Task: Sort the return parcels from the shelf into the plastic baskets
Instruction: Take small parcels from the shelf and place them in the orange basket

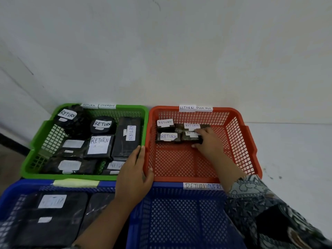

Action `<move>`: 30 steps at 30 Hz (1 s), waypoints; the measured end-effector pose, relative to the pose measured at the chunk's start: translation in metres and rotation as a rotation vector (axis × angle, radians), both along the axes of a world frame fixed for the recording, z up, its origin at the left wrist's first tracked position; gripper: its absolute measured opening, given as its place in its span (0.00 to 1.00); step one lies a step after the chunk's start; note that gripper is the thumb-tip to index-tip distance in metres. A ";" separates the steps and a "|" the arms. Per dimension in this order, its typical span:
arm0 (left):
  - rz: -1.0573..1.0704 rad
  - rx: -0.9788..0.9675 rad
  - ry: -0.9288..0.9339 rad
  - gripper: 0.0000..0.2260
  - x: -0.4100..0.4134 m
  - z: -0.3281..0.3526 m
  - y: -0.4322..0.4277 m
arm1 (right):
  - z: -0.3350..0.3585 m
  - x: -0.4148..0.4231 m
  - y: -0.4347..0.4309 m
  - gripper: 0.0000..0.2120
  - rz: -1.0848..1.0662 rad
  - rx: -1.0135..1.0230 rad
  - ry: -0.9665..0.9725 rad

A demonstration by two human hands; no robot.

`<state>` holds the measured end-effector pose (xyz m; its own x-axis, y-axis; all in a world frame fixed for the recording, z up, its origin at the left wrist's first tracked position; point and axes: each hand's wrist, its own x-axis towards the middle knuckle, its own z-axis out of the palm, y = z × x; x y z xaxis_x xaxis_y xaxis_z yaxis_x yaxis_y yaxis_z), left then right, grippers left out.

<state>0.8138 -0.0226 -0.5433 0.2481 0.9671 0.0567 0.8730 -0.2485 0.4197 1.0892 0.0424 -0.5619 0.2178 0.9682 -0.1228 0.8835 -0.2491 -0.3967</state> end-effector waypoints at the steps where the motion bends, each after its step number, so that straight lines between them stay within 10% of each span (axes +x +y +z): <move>1: 0.000 0.000 0.000 0.32 0.000 0.000 0.000 | -0.001 0.000 -0.001 0.32 0.006 0.004 -0.001; 30: -0.133 0.075 0.134 0.29 -0.092 0.072 -0.077 | 0.118 -0.149 -0.108 0.31 0.066 0.224 -0.116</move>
